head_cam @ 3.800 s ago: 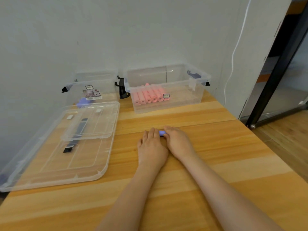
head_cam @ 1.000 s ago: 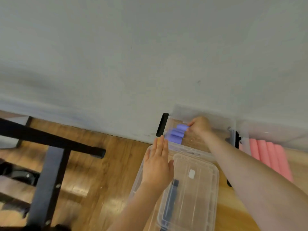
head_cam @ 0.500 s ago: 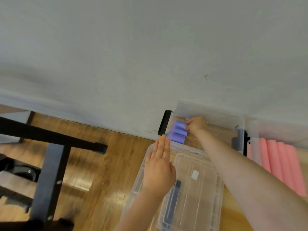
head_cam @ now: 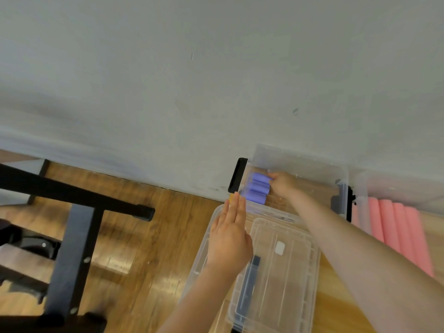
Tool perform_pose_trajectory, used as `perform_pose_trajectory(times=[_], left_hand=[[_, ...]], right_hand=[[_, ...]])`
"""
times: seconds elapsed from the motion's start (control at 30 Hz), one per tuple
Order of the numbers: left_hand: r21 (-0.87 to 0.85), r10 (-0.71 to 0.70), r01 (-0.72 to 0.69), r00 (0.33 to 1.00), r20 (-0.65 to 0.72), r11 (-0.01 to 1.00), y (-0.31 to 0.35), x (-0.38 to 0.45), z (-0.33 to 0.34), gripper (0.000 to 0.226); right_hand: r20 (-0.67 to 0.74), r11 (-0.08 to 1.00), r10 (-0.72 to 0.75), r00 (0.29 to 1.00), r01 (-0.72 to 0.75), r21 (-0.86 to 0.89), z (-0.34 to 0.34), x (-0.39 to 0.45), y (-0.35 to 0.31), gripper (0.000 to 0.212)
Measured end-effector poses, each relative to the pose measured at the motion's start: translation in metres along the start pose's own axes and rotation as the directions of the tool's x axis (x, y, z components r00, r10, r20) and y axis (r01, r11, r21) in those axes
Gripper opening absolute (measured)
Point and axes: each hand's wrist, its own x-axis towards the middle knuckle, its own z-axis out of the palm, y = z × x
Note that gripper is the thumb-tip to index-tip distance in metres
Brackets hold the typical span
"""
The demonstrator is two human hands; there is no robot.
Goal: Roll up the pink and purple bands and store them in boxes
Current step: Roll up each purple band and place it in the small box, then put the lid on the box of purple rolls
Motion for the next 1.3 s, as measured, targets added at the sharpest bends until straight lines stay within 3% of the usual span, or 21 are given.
perform_pose_trajectory(times=[0.2,0.27,0.33,0.4,0.47,0.53,0.57,0.6,0.7,0.77,0.87,0.97,1.07,1.17,1.23,1.3], left_hand=[[0.037,-0.017,0.014,0.998,0.063,0.999,0.003,0.0,-0.006,0.074],[0.038,-0.02,0.017,0.996,0.086,0.999,0.003,0.0,-0.009,0.073],[-0.013,-0.035,0.036,0.997,0.07,0.999,-0.003,-0.004,-0.007,0.073],[-0.06,-0.089,0.091,0.996,0.028,0.994,-0.012,-0.015,-0.005,0.072],[-0.048,-0.143,0.144,0.989,0.032,0.988,-0.021,-0.035,0.001,0.07],[0.014,-0.173,0.173,0.975,0.137,0.985,-0.027,-0.058,0.013,0.068],[0.043,-0.186,0.181,0.959,0.215,0.983,-0.027,-0.07,0.019,0.067],[0.063,-0.203,0.193,0.934,0.293,0.979,-0.026,-0.081,0.027,0.067],[0.061,-0.205,0.199,0.866,0.457,0.978,-0.021,-0.106,0.051,0.072],[-0.016,-0.162,0.196,0.849,0.504,0.98,-0.019,-0.116,0.062,0.074],[-0.239,-0.15,0.293,0.865,0.479,0.926,-0.018,-0.123,0.071,0.077],[-0.483,-0.273,0.52,0.827,0.492,0.705,-0.011,-0.125,0.063,0.073],[-0.595,-0.348,0.583,0.811,0.47,0.553,0.006,-0.127,0.051,0.065],[-0.693,-0.395,0.564,0.821,0.412,0.449,0.032,-0.132,0.026,0.048],[-0.738,-0.35,0.505,0.858,0.375,0.447,0.051,-0.139,0.006,0.035],[-0.755,-0.286,0.459,0.887,0.362,0.468,0.067,-0.148,-0.01,0.044]], right_hand=[[0.071,0.989,-0.125,0.99,0.13,-0.07,-0.019,-0.02,0.004,0.041],[0.033,0.991,-0.123,0.992,0.125,-0.045,-0.031,-0.037,-0.001,0.038],[-0.109,0.982,-0.188,0.976,0.188,-0.011,-0.042,-0.067,-0.008,0.035],[-0.315,0.945,-0.31,0.897,0.326,-0.002,-0.044,-0.111,-0.009,0.035],[-0.484,0.887,-0.422,0.767,0.461,-0.043,-0.032,-0.159,0.002,0.037],[-0.539,0.848,-0.499,0.678,0.511,-0.141,-0.005,-0.201,0.027,0.038],[-0.521,0.837,-0.528,0.671,0.514,-0.187,0.01,-0.216,0.043,0.039],[-0.474,0.838,-0.539,0.696,0.498,-0.223,0.026,-0.228,0.057,0.04],[-0.198,0.886,-0.428,0.882,0.366,-0.287,0.065,-0.252,0.089,0.048],[-0.007,0.884,-0.352,0.936,0.33,-0.331,0.08,-0.259,0.107,0.056],[0.228,0.841,-0.243,0.943,0.322,-0.435,0.083,-0.263,0.114,0.067],[0.369,0.858,-0.189,0.91,0.336,-0.389,0.085,-0.269,0.11,0.09],[0.36,0.855,-0.181,0.915,0.328,-0.403,0.087,-0.28,0.111,0.106],[0.208,0.861,-0.229,0.951,0.298,-0.412,0.083,-0.294,0.103,0.096],[0.036,0.846,-0.316,0.948,0.299,-0.441,0.078,-0.304,0.096,0.096],[-0.048,0.832,-0.389,0.92,0.328,-0.448,0.074,-0.312,0.092,0.09]])
